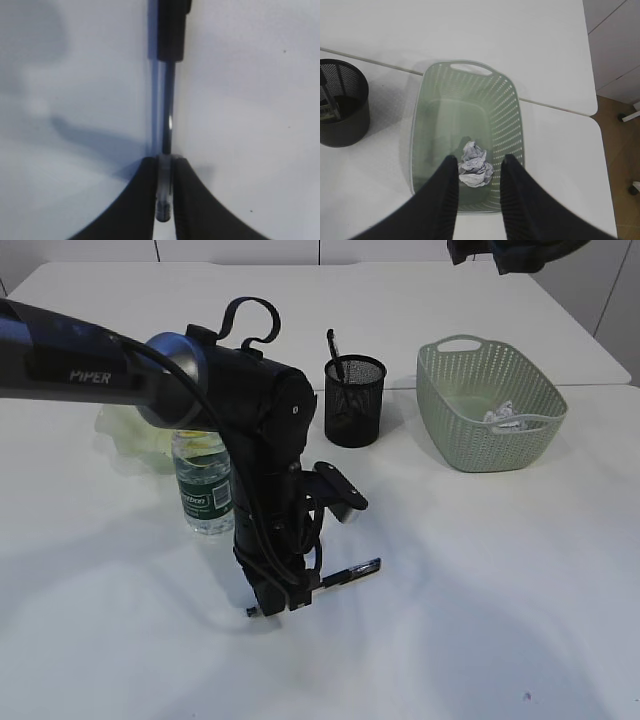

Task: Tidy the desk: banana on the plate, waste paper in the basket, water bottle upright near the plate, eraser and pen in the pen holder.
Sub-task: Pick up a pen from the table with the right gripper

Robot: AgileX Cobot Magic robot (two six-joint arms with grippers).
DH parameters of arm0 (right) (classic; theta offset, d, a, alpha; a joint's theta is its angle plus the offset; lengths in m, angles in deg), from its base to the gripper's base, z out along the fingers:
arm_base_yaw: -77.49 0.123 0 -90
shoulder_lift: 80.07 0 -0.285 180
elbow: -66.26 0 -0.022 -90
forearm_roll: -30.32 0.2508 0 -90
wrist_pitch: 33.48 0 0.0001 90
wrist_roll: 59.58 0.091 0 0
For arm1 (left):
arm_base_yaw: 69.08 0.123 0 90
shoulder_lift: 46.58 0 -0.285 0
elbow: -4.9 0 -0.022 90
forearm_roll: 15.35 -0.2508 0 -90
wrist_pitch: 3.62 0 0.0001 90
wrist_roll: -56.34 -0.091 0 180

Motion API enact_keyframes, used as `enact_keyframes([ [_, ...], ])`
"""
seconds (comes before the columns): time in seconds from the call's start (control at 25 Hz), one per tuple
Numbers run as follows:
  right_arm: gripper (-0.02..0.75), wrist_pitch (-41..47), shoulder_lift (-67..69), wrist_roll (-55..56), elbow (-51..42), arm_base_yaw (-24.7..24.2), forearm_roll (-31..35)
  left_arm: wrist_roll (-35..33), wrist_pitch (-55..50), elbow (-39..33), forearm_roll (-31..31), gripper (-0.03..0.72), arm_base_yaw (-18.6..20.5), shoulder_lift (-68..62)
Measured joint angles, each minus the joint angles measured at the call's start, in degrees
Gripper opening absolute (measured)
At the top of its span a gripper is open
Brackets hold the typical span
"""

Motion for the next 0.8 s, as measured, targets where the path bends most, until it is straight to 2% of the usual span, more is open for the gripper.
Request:
enact_keyframes([
  [0.56, 0.218, 0.0, 0.0, 0.0, 0.0, 0.0, -0.1, 0.0, -1.0, 0.0, 0.1, 0.041, 0.0, -0.1],
  [0.8, 0.218, 0.0, 0.0, 0.0, 0.0, 0.0, -0.1, 0.0, -3.2, 3.9, 0.1, 0.041, 0.0, -0.6],
])
